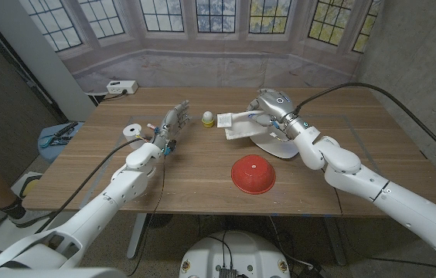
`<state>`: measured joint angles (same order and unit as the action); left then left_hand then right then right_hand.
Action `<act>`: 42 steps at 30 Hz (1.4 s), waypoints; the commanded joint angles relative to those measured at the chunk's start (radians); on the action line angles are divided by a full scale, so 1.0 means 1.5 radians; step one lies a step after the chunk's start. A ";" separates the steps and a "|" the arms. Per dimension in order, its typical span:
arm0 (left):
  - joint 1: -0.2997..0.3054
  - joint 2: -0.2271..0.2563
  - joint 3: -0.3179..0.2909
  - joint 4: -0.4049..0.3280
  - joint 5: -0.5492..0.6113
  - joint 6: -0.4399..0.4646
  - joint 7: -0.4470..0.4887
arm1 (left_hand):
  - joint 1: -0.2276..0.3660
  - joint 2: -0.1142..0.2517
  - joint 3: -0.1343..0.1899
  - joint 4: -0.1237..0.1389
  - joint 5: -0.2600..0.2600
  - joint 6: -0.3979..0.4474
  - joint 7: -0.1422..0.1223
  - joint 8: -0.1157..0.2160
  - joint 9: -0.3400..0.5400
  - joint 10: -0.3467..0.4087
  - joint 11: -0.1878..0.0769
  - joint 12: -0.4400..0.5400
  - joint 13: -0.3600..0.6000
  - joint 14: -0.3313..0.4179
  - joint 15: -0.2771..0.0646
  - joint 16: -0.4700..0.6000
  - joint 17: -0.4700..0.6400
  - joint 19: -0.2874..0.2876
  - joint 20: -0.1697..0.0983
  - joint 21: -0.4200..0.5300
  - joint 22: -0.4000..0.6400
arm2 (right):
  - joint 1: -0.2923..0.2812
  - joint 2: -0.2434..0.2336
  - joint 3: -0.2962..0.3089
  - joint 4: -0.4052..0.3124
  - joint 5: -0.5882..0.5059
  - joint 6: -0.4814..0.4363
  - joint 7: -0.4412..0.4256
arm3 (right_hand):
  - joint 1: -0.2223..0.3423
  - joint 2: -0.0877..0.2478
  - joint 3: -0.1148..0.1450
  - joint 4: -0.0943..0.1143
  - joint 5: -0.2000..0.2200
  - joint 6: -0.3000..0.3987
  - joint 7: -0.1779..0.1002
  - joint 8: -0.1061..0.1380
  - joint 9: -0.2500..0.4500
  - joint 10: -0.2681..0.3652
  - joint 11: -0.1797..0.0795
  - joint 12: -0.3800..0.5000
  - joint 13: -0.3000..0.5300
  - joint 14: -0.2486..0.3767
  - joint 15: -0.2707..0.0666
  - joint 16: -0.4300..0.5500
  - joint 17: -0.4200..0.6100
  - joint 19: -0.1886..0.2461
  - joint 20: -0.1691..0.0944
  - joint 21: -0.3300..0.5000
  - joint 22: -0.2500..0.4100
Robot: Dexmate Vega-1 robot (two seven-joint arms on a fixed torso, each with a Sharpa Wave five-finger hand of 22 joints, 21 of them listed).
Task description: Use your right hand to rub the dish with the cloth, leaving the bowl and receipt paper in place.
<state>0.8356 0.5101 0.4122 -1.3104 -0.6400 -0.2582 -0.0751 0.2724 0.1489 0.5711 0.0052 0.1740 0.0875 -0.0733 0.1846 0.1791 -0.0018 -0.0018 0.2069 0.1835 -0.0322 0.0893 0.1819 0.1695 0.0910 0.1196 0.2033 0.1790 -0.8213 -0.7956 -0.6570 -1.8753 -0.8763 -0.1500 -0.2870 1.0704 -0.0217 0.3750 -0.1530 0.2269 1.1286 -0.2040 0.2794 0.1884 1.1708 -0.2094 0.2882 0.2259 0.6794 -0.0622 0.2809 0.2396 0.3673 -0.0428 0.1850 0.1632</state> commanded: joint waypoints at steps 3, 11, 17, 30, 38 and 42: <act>-0.008 -0.003 0.003 0.012 0.000 -0.001 -0.009 | -0.003 -0.002 0.002 -0.002 -0.001 0.004 0.002 0.001 0.001 0.005 -0.004 0.000 0.003 0.000 0.004 -0.003 0.002 0.004 0.003 -0.001 0.001 | -0.034 -0.020 0.023 -0.034 0.000 -0.044 0.018 | 0.001 0.008 -0.003 -0.001 0.000 0.002 -0.001 0.001 0.004 0.000 -0.002 -0.003 0.002 -0.001 -0.111 -0.002 0.001 0.001 -0.028 -0.001 0.000; -0.004 -0.001 0.002 0.012 -0.003 -0.001 -0.010 | -0.004 -0.002 0.002 -0.002 -0.001 0.004 0.002 0.001 0.001 0.005 -0.003 0.000 0.003 0.000 0.003 -0.003 0.002 0.004 0.003 0.000 0.001 | -0.048 -0.028 0.031 -0.044 0.000 -0.066 0.028 | 0.002 0.010 -0.005 -0.001 0.000 0.002 -0.001 0.000 0.004 0.000 -0.002 -0.004 0.002 0.000 -0.111 -0.001 0.003 0.002 -0.027 -0.001 0.000; 0.000 0.002 0.000 0.009 -0.003 -0.001 -0.009 | -0.004 -0.002 0.003 -0.003 -0.001 0.005 0.002 0.001 0.001 0.005 -0.004 0.000 0.003 0.000 0.003 -0.003 0.002 0.004 0.004 -0.001 0.001 | -0.052 -0.038 0.037 -0.047 0.003 -0.074 0.037 | 0.002 0.010 -0.006 -0.001 -0.001 0.001 -0.001 -0.001 0.004 -0.001 -0.002 -0.005 0.003 -0.001 -0.110 -0.003 0.002 0.006 -0.030 0.000 0.000; 0.001 0.004 -0.002 0.010 -0.005 -0.001 -0.011 | -0.004 -0.002 0.004 -0.004 -0.001 0.005 0.003 0.001 0.001 0.005 -0.004 0.000 0.003 0.000 0.003 -0.002 0.001 0.003 0.004 -0.001 0.001 | -0.075 -0.061 0.051 -0.069 0.002 -0.102 0.060 | 0.004 0.010 -0.006 -0.002 -0.001 -0.001 -0.001 -0.003 0.004 -0.003 -0.002 -0.008 0.003 0.000 -0.111 -0.006 0.001 0.009 -0.032 0.001 0.000; -0.003 0.003 -0.001 0.018 -0.007 -0.001 -0.017 | -0.004 -0.001 0.004 -0.006 -0.001 0.005 0.003 0.001 0.001 0.005 -0.005 0.000 0.003 0.000 0.003 -0.003 0.001 0.003 0.004 -0.001 0.001 | -0.078 -0.069 0.053 -0.061 0.011 -0.101 0.066 | 0.006 0.011 -0.007 -0.002 -0.001 0.000 -0.002 -0.004 0.004 -0.002 -0.002 -0.009 0.004 0.001 -0.111 -0.006 0.002 0.010 -0.032 0.000 0.001; -0.005 0.003 -0.002 0.021 -0.007 -0.001 -0.019 | -0.003 -0.001 0.005 -0.006 -0.001 0.005 0.002 0.000 0.001 0.005 -0.004 0.000 0.003 0.000 0.002 -0.002 0.001 0.003 0.004 -0.001 0.001 | -0.078 -0.073 0.055 -0.058 0.021 -0.103 0.079 | 0.008 0.012 -0.008 -0.003 -0.001 0.000 -0.001 -0.004 0.004 -0.001 -0.002 -0.009 0.004 0.001 -0.112 -0.006 0.003 0.010 -0.032 0.000 0.001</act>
<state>0.8362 0.5152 0.4103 -1.2916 -0.6483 -0.2582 -0.0953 0.2724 0.1489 0.5752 0.0013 0.1740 0.0911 -0.0697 0.1846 0.1790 -0.0018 -0.0018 0.2069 0.1835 -0.0322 0.0893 0.1819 0.1695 0.0910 0.1196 0.2035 0.1789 -0.9304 -0.8876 -0.5834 -1.9683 -0.8655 -0.2939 -0.1976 1.0742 -0.0100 0.3667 -0.1557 0.2262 1.1264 -0.2018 0.2699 0.1935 1.1708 -0.2094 0.2769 0.2305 0.6794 -0.0622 0.2733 0.2394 0.3746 -0.0356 0.1851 0.1633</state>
